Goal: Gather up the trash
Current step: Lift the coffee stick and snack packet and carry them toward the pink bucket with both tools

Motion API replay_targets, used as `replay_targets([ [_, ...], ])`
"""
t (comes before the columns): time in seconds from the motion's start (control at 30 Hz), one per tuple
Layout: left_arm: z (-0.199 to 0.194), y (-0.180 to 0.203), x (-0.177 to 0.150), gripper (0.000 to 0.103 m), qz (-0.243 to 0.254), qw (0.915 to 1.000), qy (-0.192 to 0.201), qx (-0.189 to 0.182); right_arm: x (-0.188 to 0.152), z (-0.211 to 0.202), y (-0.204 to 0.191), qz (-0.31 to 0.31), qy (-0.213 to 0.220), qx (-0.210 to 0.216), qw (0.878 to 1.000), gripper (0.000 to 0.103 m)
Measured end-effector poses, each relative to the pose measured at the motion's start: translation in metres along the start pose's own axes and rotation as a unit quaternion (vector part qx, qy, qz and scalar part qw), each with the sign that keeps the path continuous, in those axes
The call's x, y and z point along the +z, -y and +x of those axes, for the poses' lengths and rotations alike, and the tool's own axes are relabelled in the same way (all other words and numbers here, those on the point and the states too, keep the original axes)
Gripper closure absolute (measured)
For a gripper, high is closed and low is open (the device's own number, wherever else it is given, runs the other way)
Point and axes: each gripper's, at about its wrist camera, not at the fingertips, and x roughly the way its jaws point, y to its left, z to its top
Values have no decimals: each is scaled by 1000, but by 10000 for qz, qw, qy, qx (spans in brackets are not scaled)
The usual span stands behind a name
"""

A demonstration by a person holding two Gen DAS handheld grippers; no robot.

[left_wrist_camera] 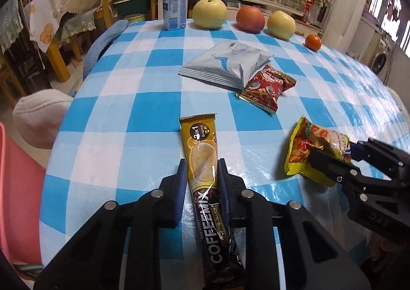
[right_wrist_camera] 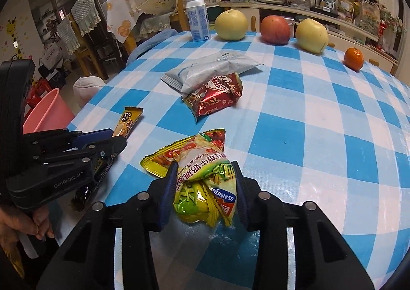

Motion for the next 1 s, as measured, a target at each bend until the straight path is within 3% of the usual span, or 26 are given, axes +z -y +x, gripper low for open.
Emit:
replay_targets([
  [0.23,-16,-18,5,79,-363,9989,221,-220,6,-14,-2,102,165,1,9998,63],
  [0.5,-58,-49,15,79,-703,9942,798,-157,20,-37,-29,47,443,228,9987,63],
  [0.8,-102,-97,12,80,-1219,9821,1432,-83,31,-46,-82,-324,584,470,9967,64],
  [0.83,-108,-103,10,81,-1282,9801,1513,-73,34,-46,-90,-359,599,508,9963,64],
  [0.87,-112,-107,9,93,-1318,9788,1566,-75,35,-46,-95,-385,610,533,9960,64],
  [1.0,-131,-129,0,94,-1536,9708,1842,-42,43,-44,-122,-507,668,682,9941,64],
])
